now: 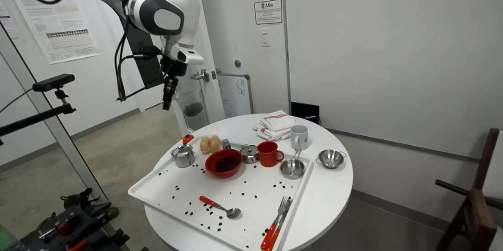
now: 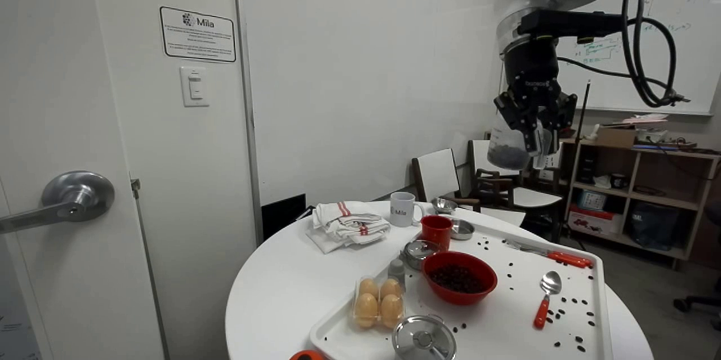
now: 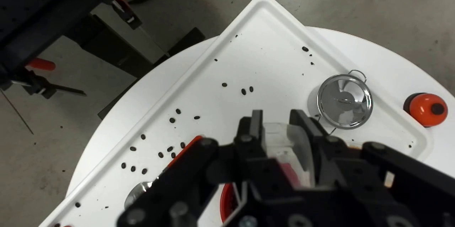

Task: Pour some contents from the clear jar into the orange bowl

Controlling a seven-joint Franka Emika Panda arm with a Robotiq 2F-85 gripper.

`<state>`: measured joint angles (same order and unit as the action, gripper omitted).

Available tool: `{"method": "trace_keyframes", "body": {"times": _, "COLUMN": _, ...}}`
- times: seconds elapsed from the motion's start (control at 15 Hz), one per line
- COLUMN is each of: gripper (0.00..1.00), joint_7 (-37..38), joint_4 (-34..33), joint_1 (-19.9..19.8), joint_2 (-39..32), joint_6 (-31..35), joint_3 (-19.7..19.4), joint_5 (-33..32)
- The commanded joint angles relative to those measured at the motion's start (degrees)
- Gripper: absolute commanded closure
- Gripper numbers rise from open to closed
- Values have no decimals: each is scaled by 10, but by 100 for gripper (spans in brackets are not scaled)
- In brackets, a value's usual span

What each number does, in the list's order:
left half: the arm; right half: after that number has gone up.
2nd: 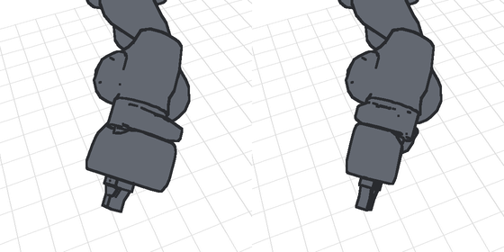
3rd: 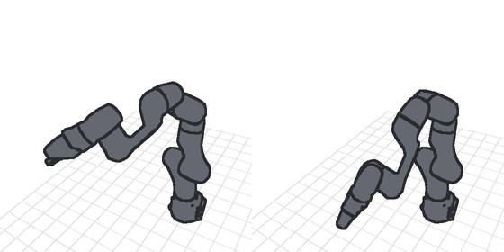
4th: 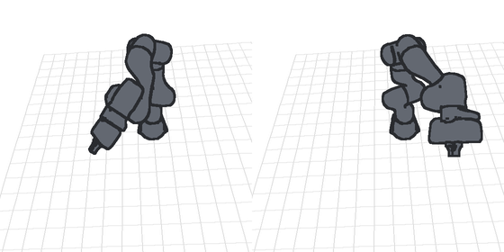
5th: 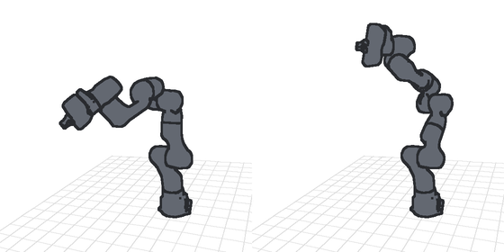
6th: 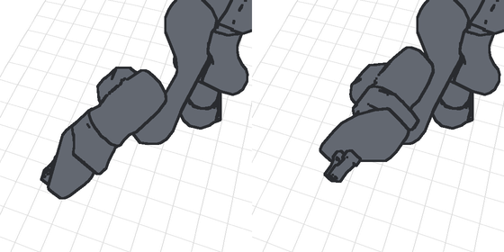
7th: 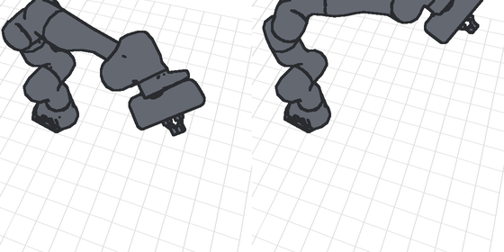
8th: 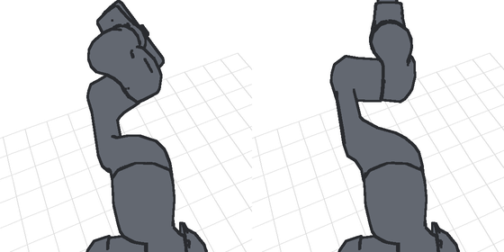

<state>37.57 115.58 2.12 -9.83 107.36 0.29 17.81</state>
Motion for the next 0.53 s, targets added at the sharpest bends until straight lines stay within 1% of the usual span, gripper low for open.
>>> {"method": "trace_keyframes", "body": {"times": 0.0, "gripper": 91, "joint_7": -20, "joint_4": -28, "joint_1": 4, "joint_2": -50, "joint_6": -16, "joint_3": 7, "joint_5": 21}}
{"method": "trace_keyframes", "body": {"times": 0.2, "gripper": 91, "joint_7": -22, "joint_4": -65, "joint_1": 8, "joint_2": -116, "joint_6": -20, "joint_3": 15, "joint_5": 42}}
{"method": "trace_keyframes", "body": {"times": 0.47, "gripper": 91, "joint_7": -25, "joint_4": -133, "joint_1": 10, "joint_2": -192, "joint_6": -46, "joint_3": 20, "joint_5": 60}}
